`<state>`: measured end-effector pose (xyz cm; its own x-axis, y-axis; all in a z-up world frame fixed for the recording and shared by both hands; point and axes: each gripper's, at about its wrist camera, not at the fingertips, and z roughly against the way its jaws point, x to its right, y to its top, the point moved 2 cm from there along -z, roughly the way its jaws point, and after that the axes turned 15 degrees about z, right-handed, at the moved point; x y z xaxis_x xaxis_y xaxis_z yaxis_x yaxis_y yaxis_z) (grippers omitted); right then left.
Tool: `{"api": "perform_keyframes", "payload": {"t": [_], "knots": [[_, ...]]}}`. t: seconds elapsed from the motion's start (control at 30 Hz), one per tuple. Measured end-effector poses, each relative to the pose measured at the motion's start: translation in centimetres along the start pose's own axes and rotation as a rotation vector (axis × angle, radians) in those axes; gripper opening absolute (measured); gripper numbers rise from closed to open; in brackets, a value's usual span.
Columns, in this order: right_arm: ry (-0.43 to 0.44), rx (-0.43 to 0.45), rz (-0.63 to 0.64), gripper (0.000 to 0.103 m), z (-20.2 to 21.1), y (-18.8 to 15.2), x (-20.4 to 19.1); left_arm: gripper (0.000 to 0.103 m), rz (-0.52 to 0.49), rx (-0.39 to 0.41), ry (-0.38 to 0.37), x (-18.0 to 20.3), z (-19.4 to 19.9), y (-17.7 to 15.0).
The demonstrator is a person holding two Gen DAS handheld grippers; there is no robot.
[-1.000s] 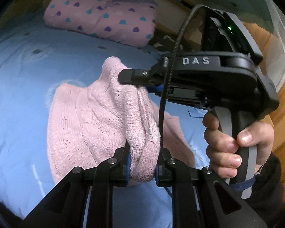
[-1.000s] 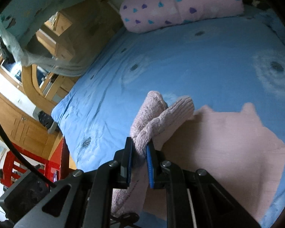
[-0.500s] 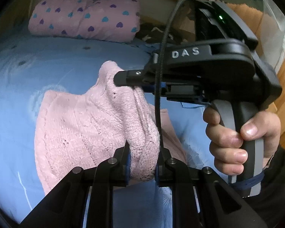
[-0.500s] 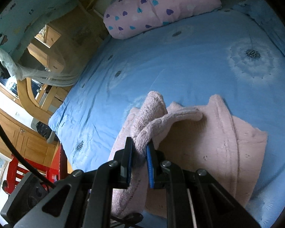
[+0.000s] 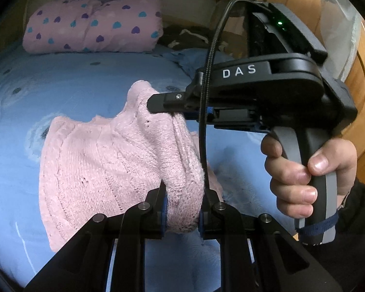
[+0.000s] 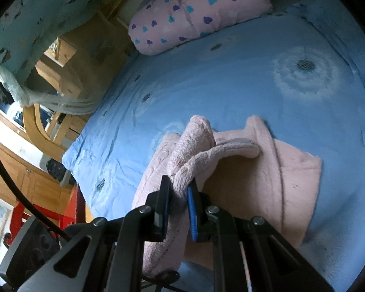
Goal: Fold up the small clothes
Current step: 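Lower the held edge onto the cardigan and open both grippers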
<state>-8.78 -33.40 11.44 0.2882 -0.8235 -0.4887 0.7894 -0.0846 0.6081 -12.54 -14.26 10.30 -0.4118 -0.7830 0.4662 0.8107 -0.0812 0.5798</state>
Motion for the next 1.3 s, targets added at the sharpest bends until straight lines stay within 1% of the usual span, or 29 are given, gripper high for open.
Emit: {"api": "perform_keyframes", "payload": {"t": [0.13, 0.27, 0.37, 0.47, 0.53, 0.6, 0.67, 0.73, 0.83, 0.97, 1.1, 1.17, 1.2, 1.23, 1.3], "knots": [[0.018, 0.026, -0.023, 0.014, 1.0, 0.0, 1.3, 0.000, -0.021, 0.004, 0.005, 0.9, -0.5, 0.3], [0.044, 0.078, -0.022, 0.014, 2.1, 0.6, 2.0, 0.000, -0.044, 0.034, -0.002, 2.0, -0.4, 0.8], [0.051, 0.129, -0.002, 0.014, 2.6, 1.4, 2.1, 0.000, -0.044, 0.067, -0.002, 2.4, -0.6, 1.4], [0.032, 0.146, 0.048, 0.014, 2.8, 1.8, 1.5, 0.000, -0.033, 0.063, -0.009, 2.5, -1.1, 1.1], [-0.009, 0.098, 0.038, 0.014, 2.2, 1.3, 1.8, 0.000, -0.025, 0.030, -0.012, 2.3, -1.9, 0.3], [-0.045, 0.029, -0.008, 0.014, 1.4, -0.1, 3.2, 0.000, -0.022, -0.017, -0.019, 2.0, -3.1, -0.8], [-0.087, -0.026, -0.037, 0.014, 1.0, -1.5, 4.4, 0.000, -0.040, -0.061, -0.009, 1.7, -4.3, -2.3], [-0.102, -0.064, -0.074, 0.014, 1.1, -3.2, 5.9, 0.000, -0.058, -0.081, 0.006, 1.5, -4.9, -3.3], [-0.101, -0.068, -0.096, 0.014, 2.1, -4.6, 6.7, 0.000, -0.075, -0.086, -0.003, 1.8, -4.9, -4.1], [-0.100, -0.058, -0.133, 0.014, 3.5, -5.5, 7.6, 0.000, -0.096, -0.085, -0.018, 2.8, -4.7, -4.3], [-0.113, -0.067, -0.170, 0.014, 3.8, -6.0, 8.6, 0.000, -0.108, -0.093, -0.003, 2.9, -5.7, -4.0], [-0.116, -0.068, -0.178, 0.014, 3.7, -6.2, 9.1, 0.000, -0.094, -0.090, 0.006, 2.7, -6.3, -4.0], [-0.118, -0.067, -0.181, 0.014, 3.6, -6.1, 9.1, 0.001, -0.086, -0.094, 0.010, 3.0, -6.8, -4.2], [-0.122, -0.065, -0.182, 0.014, 3.5, -6.1, 9.3, 0.005, -0.080, -0.101, 0.013, 3.1, -7.2, -4.3], [-0.137, -0.074, -0.195, 0.015, 3.4, -6.2, 9.9, 0.010, -0.102, -0.124, 0.002, 3.3, -7.9, -4.5]]}}
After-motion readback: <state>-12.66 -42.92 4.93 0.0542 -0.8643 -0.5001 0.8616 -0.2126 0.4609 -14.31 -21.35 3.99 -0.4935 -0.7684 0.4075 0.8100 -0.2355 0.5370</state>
